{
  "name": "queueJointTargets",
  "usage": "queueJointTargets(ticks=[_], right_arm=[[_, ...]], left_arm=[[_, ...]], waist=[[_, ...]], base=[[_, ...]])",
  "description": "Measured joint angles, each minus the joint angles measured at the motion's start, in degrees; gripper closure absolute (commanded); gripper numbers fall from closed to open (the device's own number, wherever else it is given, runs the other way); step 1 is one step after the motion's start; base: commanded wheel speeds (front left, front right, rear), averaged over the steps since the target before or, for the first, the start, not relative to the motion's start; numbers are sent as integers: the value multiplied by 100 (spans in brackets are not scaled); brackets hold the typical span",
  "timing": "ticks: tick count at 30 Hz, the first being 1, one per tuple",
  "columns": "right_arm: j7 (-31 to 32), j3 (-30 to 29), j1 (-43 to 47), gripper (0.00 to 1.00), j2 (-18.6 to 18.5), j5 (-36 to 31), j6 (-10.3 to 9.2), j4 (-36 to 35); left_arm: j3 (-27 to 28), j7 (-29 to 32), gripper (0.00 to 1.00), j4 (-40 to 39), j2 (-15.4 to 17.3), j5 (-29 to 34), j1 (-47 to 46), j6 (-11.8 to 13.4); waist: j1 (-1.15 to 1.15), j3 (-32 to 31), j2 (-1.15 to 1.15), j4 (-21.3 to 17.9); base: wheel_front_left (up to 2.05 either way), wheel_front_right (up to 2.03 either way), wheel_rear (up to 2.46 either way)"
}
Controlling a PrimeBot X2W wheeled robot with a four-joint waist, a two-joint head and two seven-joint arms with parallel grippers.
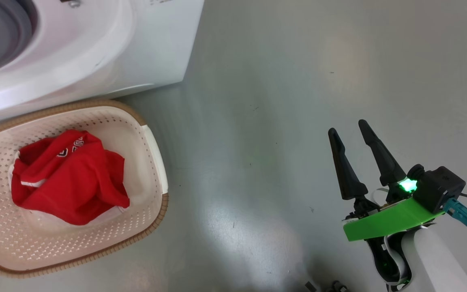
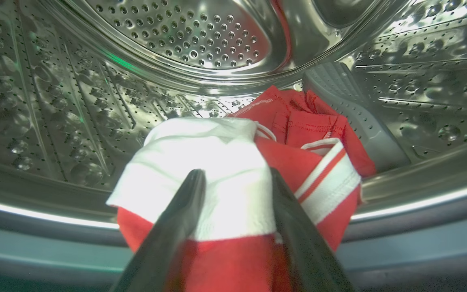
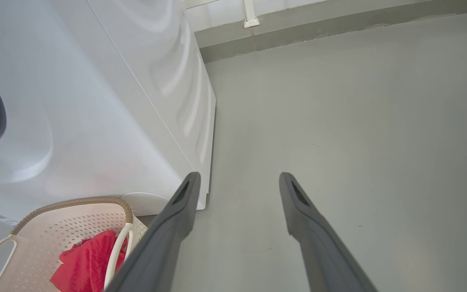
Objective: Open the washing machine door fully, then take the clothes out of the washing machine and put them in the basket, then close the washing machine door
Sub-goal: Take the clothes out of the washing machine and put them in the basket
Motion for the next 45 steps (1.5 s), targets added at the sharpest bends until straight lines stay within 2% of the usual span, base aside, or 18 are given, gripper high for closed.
queueJointTargets(ticks=[1, 2, 3, 10, 18, 30, 37, 45], right_arm=[[0, -1, -1, 0, 1, 0, 0, -7], [0, -1, -2, 0, 3, 0, 0, -11], [0, -1, -2, 0, 5, 0, 0, -16], [0, -27, -3, 0, 11, 0, 0, -41], [0, -59, -5, 0, 10, 0, 0, -29], [0, -62, 0, 0, -45, 0, 0, 87], [0, -80, 24, 0, -90, 1, 0, 179], [0, -193, 287, 0, -105, 1, 0, 244]], left_arm=[[-5, 0, 60, 31, 5, -1, 0, 3], [-8, 1, 92, 60, 5, -3, 0, 23], [-18, 0, 100, 88, 5, -13, 0, 45], [-97, 1, 100, 36, -10, -102, 1, 43], [138, 1, 100, -650, -183, -572, 240, -66], [838, 1, 100, -2009, -925, -1313, 1263, -677], [1143, 1, 100, -2532, -1258, -1372, 1735, -968], [1377, 1, 100, -3071, -1635, -1371, 2250, -1176]], waist=[[0, -3, 0, 0], [0, -10, 0, 1], [0, -18, 0, 3], [0, -62, 0, 52], [0, -229, 0, 120], [0, -692, 0, 322], [0, -1002, 0, 450], [0, -1336, 0, 632]], base=[[0, 0, 0], [0, 0, 0], [0, 0, 0], [0, 0, 0], [0, 0, 0], [0, 0, 0], [0, 0, 0], [0, 0, 0]])
